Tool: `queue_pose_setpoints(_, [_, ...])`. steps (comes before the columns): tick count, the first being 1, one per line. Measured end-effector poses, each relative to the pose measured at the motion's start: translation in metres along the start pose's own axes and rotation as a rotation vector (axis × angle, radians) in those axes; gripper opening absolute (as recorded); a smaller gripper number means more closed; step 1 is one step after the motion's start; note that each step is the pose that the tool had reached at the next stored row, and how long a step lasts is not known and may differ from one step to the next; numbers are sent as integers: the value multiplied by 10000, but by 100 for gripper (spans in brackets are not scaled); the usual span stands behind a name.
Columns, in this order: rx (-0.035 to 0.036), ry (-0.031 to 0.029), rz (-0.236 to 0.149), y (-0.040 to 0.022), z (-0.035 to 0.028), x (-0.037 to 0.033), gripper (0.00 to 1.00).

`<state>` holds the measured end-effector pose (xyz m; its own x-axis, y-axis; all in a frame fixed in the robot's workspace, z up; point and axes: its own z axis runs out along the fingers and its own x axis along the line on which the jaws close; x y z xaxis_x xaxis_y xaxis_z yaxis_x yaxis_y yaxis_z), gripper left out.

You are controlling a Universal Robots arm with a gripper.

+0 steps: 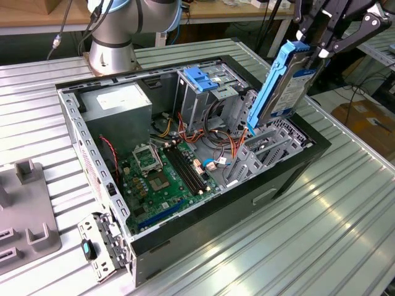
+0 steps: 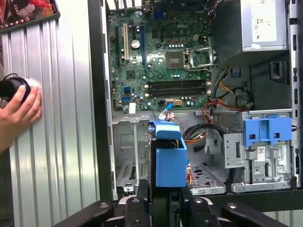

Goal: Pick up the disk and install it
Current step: 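Pick up the disk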

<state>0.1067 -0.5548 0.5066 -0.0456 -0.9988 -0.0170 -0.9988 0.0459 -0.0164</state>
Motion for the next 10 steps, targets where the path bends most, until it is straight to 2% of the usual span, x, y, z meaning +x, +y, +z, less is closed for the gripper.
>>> queue_pose_setpoints(10, [0,0,-1,-2,-1,33,35])
